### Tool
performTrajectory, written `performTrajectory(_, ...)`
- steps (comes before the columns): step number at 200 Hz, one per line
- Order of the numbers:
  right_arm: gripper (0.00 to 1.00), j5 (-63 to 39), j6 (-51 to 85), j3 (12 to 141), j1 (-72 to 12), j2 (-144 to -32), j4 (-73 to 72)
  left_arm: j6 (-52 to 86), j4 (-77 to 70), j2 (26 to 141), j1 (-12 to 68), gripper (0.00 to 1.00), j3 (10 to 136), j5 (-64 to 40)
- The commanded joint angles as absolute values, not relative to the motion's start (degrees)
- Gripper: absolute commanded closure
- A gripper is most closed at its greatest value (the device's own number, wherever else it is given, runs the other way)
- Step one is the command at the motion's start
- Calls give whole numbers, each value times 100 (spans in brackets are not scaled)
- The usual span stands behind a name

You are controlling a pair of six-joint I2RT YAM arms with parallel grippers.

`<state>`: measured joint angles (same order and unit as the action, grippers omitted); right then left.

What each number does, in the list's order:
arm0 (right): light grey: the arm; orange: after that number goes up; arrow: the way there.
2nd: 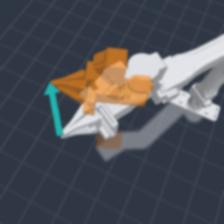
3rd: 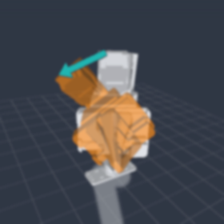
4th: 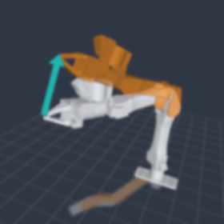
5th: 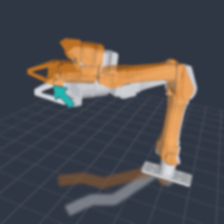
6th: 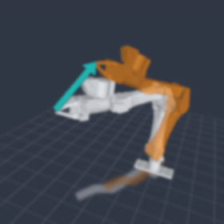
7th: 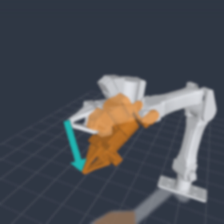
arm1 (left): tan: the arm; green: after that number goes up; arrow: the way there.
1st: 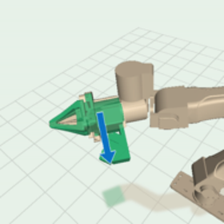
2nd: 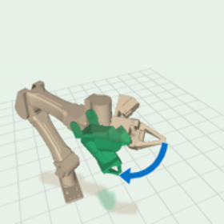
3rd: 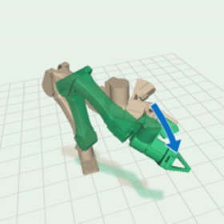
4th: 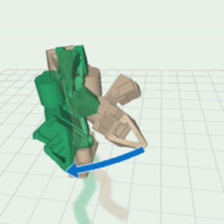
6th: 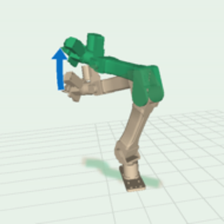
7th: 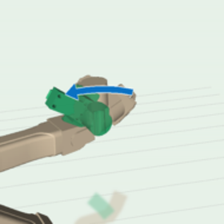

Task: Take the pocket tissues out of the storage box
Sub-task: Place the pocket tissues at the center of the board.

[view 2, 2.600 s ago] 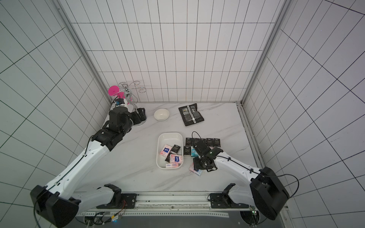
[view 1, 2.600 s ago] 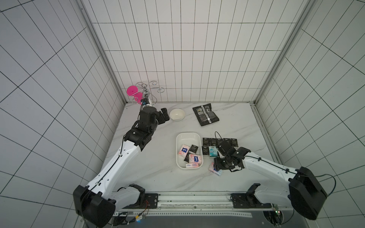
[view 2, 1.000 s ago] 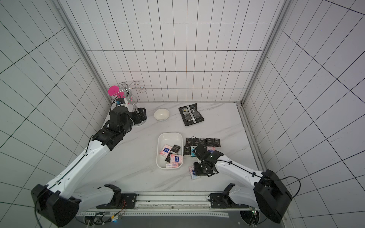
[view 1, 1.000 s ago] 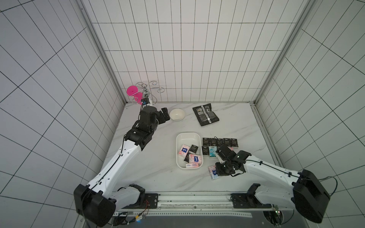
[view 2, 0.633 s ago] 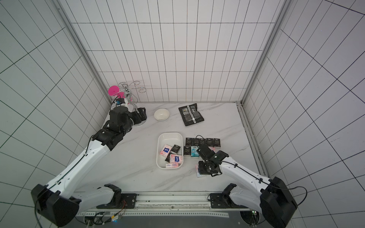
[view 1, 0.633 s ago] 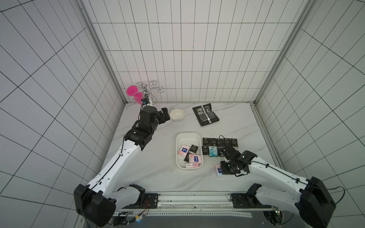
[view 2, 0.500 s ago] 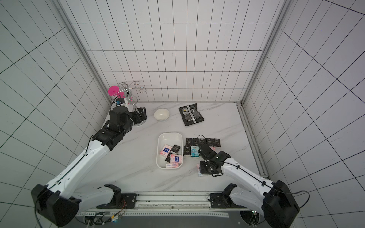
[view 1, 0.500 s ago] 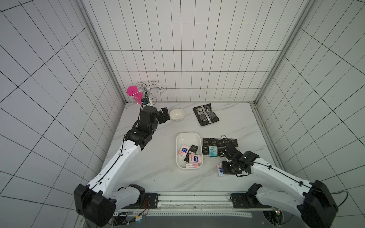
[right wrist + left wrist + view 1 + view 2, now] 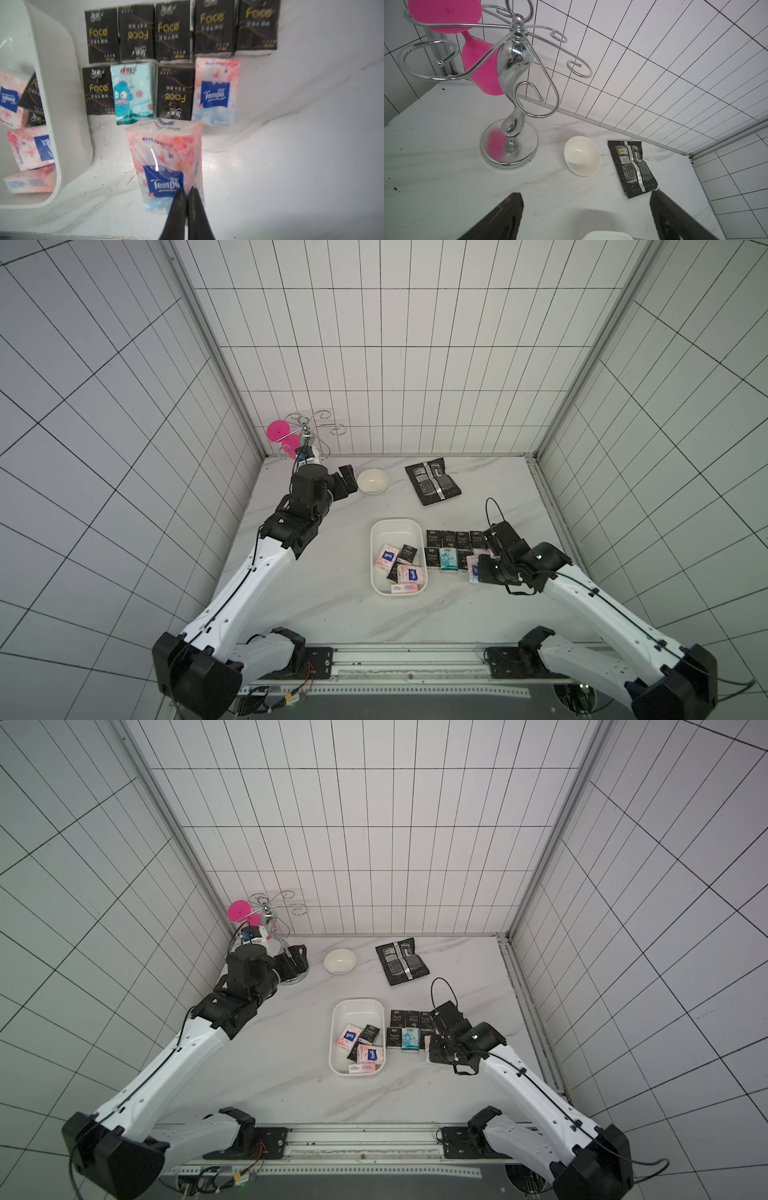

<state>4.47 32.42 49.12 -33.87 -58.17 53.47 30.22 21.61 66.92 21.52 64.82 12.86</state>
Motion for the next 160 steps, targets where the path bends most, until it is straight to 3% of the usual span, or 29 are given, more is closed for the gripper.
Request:
performTrajectory(1,100,653,2564,5261,-2580,-5998,5740,3076,2061,6582,2118,1,6408,1130)
performTrajectory(31,100,391,2172,5222,-1559,-6309,5680,3085,2067,6520,2109,1,6399,1116)
performTrajectory(56,100,221,2051,5223,-1214,-6688,5584,3131,2030,6474,2107,2,6407,1049)
performTrajectory(160,100,391,1993,5343,-977,-8291,4960,3228,1863,6426,2039,2,6302,879)
